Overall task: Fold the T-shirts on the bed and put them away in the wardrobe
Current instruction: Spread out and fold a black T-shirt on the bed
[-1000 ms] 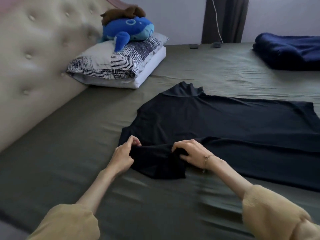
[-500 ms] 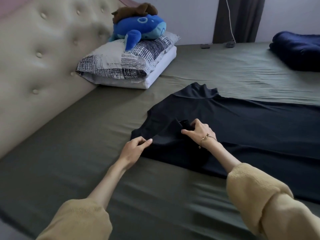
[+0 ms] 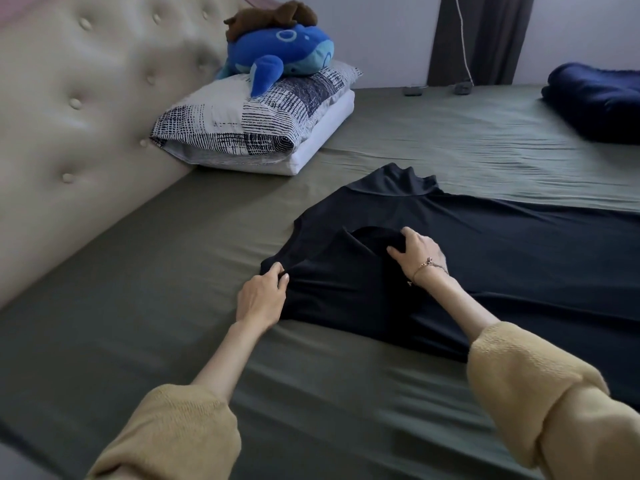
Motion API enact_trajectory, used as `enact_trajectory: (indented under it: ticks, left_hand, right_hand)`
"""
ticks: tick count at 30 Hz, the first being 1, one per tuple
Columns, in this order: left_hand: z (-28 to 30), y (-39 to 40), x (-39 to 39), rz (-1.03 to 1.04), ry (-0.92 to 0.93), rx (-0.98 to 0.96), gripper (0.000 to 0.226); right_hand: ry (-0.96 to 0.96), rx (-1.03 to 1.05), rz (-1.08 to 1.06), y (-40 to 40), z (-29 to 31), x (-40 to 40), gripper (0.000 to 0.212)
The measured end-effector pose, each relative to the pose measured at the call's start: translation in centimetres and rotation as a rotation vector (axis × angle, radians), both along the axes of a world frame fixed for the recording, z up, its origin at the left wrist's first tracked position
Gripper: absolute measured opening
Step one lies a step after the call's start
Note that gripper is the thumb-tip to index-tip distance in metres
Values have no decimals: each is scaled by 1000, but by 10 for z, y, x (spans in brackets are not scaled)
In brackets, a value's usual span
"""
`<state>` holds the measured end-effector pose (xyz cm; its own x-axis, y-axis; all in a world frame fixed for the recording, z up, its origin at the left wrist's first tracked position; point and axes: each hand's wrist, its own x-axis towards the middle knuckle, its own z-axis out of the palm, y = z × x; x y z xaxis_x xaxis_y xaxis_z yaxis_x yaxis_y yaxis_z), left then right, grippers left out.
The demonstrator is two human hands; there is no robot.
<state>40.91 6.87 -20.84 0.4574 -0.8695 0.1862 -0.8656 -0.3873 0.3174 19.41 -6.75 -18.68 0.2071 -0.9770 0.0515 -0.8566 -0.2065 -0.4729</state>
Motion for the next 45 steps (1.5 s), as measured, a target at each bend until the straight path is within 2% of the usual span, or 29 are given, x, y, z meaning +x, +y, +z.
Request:
enact_trajectory:
  ticks: [2,3,7,9,12,18,21,27,29,34,39,45]
  left_hand:
    - [1,-2,-4,27,-59,14,22]
    - [1,-3,-6,55,-80,11,20]
    - [-3,-8,-13,124,-116,40,20]
    - [-6,-10,-12,101,-123,85,24]
    - [-7,-13,-6,57,-128,175,31]
    - [-2,-21,-4,35,-99,255,29]
    - [-6,-19,-6,31,-108,236,27]
    - [-9,-20,-6,24,-110,233,30]
    - [-8,-20,-6,23,-109,232,30]
    - [-8,-20,-5,27,-114,232,31]
    - [-9,-21,-6,29,-122,238,33]
    - [-8,-21,-7,29,-114,240,28]
  right_hand:
    - [147,-20,-24,3,-6,-1,47]
    - [158,-43,-27,5,-7,-1,48]
    - [97,-249,141,3,-10,1,29]
    - [71,-230,227,1,-9,8,21]
    - [91,-134,282,-1,-8,20,24]
    - [215,-181,245,-5,-14,37,25]
    - [167,-113,220,-9,-16,40,23]
    - [-130,-87,-15,-21,-8,44,13]
    - [-192,-98,2,-22,-10,40,10]
    - [-83,-82,198,-23,-15,37,15]
    - [-148,-197,154,-29,-14,43,37]
    - [-42,-107,159,-28,-23,42,43]
